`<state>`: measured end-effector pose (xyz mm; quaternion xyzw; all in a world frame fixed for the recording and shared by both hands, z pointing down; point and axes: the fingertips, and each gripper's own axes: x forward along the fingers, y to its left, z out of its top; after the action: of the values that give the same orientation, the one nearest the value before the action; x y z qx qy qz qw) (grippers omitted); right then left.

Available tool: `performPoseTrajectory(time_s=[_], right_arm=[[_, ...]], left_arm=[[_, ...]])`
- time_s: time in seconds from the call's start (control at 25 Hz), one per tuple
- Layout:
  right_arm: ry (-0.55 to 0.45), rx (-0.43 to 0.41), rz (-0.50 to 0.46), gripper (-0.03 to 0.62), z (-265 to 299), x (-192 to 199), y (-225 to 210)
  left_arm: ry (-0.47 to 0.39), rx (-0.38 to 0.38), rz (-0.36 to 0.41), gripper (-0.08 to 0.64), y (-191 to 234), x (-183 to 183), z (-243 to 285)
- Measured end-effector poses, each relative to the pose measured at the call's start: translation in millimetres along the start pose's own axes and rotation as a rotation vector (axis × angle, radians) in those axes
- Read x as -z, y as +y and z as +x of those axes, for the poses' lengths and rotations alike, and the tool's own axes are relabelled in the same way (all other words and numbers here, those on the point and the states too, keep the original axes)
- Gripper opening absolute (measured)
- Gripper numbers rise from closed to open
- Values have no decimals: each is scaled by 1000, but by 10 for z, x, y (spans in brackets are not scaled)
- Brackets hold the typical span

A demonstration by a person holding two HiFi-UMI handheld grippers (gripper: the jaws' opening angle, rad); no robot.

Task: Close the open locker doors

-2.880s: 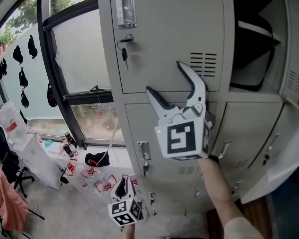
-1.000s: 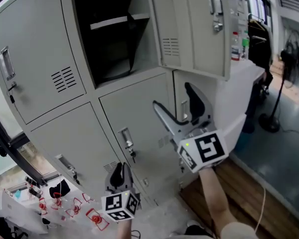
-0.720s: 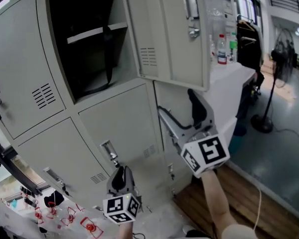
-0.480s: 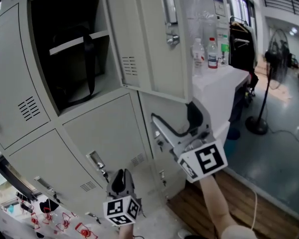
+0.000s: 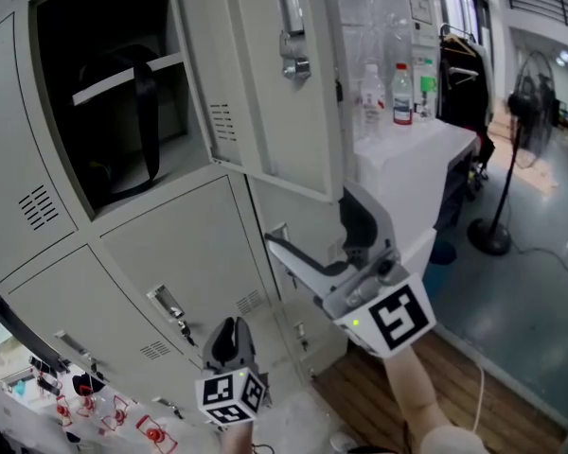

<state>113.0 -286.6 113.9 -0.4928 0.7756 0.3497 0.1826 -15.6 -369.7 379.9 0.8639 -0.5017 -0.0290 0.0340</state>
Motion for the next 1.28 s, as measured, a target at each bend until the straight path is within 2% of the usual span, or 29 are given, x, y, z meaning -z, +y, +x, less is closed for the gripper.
performPoseTrajectory(time_s=[0.28,0.64,1.12,1.28], right_arm=[[-53,-55,23,373,51,-47,131],[-171,-175,73,373,176,-207,526],[-219,-401,115,374,460,-317,1243],[-251,-469,197,373,541,-386,1412]], left_arm=[[3,-49,-2,49,90,24,-78],[-8,-136,-3,49,414,-36,-268],[-12,-226,-2,49,760,-70,-553],[-13,-265,-3,49,918,-81,-682]])
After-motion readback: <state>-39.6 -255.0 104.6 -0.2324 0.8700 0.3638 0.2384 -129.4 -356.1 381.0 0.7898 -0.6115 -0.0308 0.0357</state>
